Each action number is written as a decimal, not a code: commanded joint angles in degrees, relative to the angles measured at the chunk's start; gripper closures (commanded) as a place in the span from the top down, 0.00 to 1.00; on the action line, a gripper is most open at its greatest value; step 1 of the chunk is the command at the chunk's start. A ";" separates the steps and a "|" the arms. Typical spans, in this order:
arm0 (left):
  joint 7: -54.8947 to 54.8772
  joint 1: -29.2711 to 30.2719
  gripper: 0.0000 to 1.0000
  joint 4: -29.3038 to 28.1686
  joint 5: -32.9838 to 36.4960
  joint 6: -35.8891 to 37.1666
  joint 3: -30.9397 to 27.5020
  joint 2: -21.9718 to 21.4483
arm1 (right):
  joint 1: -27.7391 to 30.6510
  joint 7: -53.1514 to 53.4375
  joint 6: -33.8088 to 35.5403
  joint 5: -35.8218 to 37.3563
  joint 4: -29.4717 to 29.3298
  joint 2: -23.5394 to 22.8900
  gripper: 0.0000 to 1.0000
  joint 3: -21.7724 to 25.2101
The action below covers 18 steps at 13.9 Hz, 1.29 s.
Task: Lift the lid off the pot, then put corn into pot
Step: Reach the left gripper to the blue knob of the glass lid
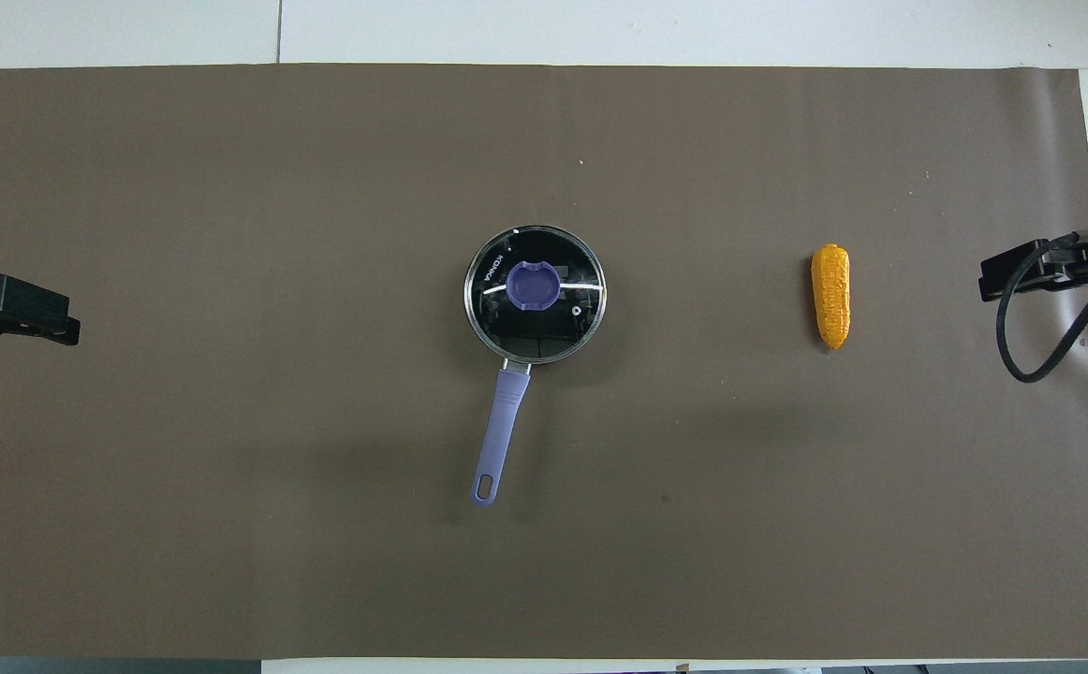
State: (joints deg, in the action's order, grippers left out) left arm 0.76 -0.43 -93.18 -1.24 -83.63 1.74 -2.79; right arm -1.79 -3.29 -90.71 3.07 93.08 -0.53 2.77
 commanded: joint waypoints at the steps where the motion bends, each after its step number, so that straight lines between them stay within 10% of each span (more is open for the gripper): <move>1: 0.29 0.52 1.00 0.20 -0.69 0.93 0.11 0.06 | 0.91 -1.72 0.27 -0.96 0.43 0.61 1.00 -0.40; 10: 9.07 -7.46 1.00 -1.31 -3.05 -9.79 1.60 1.63 | 0.91 -1.72 0.27 -0.96 0.43 0.53 1.00 -0.40; 18: 27.72 -27.42 1.00 22.52 -6.05 -14.87 1.43 28.88 | 0.91 -1.72 0.27 -0.96 0.43 0.61 1.00 -0.40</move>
State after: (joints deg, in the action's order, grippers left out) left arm 26.68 -24.86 -77.18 -6.64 -97.44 4.15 20.58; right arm -1.79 -3.29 -90.71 3.07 93.08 -0.53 2.77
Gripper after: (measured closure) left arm 0.000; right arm 0.000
